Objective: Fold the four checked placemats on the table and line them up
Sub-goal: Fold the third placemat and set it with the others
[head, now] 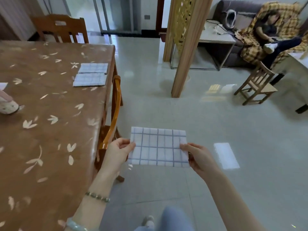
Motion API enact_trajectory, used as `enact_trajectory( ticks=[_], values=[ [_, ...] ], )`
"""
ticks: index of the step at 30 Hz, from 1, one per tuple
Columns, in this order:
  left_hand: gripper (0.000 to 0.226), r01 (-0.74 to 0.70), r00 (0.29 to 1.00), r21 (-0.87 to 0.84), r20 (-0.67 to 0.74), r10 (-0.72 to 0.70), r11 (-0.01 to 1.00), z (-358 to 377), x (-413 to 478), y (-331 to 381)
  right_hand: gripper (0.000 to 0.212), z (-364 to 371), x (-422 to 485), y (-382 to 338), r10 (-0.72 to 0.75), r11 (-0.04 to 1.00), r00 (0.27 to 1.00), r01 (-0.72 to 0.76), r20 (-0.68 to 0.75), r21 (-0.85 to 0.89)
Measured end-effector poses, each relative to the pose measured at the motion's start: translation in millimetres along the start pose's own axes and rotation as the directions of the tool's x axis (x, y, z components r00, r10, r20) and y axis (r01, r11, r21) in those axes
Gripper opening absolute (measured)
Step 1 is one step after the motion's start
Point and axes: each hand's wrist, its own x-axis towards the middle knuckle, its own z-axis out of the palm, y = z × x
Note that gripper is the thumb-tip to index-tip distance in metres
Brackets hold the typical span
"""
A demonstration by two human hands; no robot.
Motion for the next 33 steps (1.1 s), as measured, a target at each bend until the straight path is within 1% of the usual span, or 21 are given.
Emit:
enact_trajectory(
  ticks=[4,6,10,13,18,22,27,30,33],
  values=[
    [0.013,0.005,0.997,-0.022,-0.074,-0.007,1.0,20,52,26,0.019,6,65,-36,0.043,0.999,0.998,-0.041,0.053,-0.036],
    [0.009,-0.003,0.995,-0.041,-0.097,-0.001,0.999,30,81,40,0.016,10,102,-57,0.044,0.998,0.994,-0.039,0.097,-0.053],
    [0.016,0.006,0.989,-0.059,-0.147,-0.015,0.998,55,146,71,0.013,17,183,-108,0.048,0.996,0.985,-0.035,0.164,-0.082],
    [0.02,0.031,0.975,-0.096,-0.216,-0.051,0.995,70,189,97,0.011,25,239,-154,0.076,0.992,0.972,-0.051,0.222,-0.119],
    [0.016,0.036,0.946,-0.146,-0.315,-0.081,0.989,83,257,141,0.006,52,317,-225,0.081,0.98,0.947,-0.02,0.31,-0.196],
    [0.008,0.021,0.923,-0.178,-0.375,-0.087,0.984,84,306,165,0.007,77,368,-262,0.104,0.975,0.933,-0.028,0.343,-0.218],
    [0.011,0.01,0.899,-0.196,-0.429,-0.095,0.981,78,374,189,0.005,115,431,-299,0.115,0.971,0.923,-0.027,0.366,-0.238],
    [0.01,-0.016,0.885,-0.201,-0.459,-0.08,0.979,70,422,209,0.005,144,474,-323,0.117,0.968,0.917,-0.02,0.381,-0.25],
    [0.003,-0.043,0.866,-0.239,-0.493,-0.083,0.97,54,471,235,0.006,181,516,-346,0.131,0.965,0.903,-0.021,0.409,-0.263]
  ],
)
